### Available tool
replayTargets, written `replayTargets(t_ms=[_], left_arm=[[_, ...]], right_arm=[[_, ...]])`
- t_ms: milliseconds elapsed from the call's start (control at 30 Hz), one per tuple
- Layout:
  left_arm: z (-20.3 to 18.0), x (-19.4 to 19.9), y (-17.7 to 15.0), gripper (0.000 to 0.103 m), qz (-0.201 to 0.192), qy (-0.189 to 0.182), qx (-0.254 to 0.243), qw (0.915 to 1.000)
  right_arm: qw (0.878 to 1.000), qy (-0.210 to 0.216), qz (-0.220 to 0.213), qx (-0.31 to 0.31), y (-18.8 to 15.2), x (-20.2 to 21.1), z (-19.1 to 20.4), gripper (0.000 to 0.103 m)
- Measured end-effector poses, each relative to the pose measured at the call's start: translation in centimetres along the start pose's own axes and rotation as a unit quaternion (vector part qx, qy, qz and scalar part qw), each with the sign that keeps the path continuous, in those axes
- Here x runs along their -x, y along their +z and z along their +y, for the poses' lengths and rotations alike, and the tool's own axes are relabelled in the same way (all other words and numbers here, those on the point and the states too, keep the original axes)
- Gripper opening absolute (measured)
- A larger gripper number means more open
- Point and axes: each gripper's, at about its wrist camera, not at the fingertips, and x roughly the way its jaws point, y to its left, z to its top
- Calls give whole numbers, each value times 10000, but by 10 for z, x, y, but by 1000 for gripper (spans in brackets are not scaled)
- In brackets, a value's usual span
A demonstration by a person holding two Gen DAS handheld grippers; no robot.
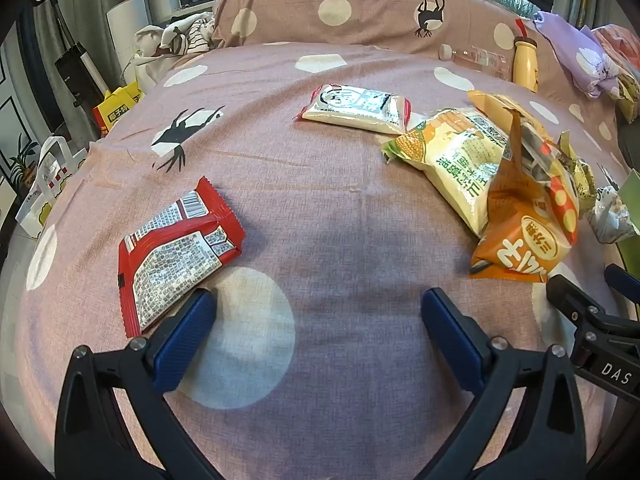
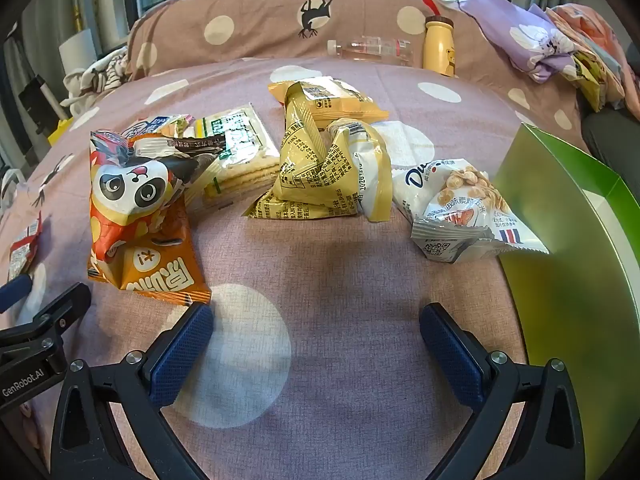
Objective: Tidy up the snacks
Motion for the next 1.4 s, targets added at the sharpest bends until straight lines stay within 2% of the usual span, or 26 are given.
replayTargets(t_ms=[1400], left_arm=[[-2, 0, -1, 103, -37, 52, -40, 10000]], right_arm=[[10000, 0, -1, 0, 0, 0, 0, 103]])
